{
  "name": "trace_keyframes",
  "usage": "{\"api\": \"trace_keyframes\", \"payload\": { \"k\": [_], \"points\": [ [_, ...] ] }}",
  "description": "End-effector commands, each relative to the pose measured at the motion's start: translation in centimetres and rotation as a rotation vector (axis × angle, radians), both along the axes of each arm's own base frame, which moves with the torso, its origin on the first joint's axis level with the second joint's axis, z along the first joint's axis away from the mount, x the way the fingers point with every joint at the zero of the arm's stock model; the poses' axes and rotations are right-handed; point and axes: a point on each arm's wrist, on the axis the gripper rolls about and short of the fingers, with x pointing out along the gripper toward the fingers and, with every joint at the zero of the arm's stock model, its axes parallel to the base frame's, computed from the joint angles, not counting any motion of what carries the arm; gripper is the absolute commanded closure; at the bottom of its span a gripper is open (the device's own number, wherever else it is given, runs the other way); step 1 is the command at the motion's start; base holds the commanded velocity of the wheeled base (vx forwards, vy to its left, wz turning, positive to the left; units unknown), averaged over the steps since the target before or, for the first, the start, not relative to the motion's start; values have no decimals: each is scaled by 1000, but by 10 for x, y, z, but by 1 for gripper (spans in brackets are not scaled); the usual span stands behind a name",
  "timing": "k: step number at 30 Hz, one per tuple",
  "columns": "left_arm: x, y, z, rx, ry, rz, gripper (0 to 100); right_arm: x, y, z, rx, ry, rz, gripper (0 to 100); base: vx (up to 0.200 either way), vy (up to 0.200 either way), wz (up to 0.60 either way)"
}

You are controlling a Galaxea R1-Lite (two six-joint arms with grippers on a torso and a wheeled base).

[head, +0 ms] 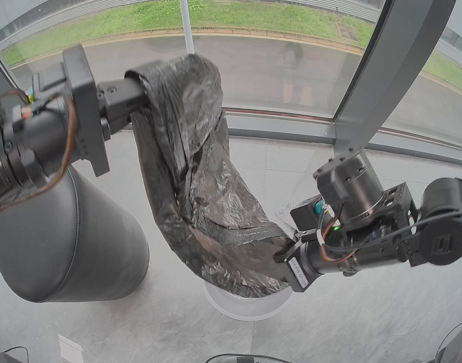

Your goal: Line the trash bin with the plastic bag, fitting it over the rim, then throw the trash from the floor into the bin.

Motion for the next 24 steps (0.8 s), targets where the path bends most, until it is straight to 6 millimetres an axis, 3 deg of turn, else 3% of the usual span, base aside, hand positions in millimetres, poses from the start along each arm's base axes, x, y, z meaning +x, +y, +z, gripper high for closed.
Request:
{"api": "trace_keyframes", "payload": {
  "k": [1, 5, 10, 24],
  "points": [
    [1, 10, -99, 170, 20, -40, 100, 9, -57, 78, 174, 293, 24, 100, 0, 0, 0],
    [-7, 14, -126, 247, 52, -112, 100, 16, -60, 76, 185, 360, 37, 100, 0, 0, 0],
    [-10, 15, -142, 280, 104, -119, 100, 15, -60, 69, 97, 438, 68, 100, 0, 0, 0],
    [-11, 6, -161, 325, 174, -166, 100, 24, -48, 30, -26, 629, 180, 100, 0, 0, 0]
  ]
}}
